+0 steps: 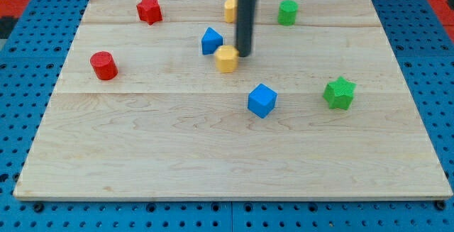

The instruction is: Move the green star to the right of the yellow hexagon

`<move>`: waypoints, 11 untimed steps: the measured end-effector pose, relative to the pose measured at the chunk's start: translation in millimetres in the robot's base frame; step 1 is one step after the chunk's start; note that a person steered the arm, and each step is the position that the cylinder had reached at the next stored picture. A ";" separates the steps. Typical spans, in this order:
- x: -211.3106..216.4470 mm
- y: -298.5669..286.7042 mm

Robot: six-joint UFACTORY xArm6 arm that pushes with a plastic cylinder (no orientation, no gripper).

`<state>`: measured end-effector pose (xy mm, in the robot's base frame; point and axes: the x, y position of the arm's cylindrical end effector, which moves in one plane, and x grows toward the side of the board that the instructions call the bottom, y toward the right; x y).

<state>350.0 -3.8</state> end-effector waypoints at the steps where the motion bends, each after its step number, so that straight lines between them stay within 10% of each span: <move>1: 12.5 66.8; 5: 159.6 206.5; 7: 60.0 181.0; 10: 121.2 185.0; 11: 76.4 145.6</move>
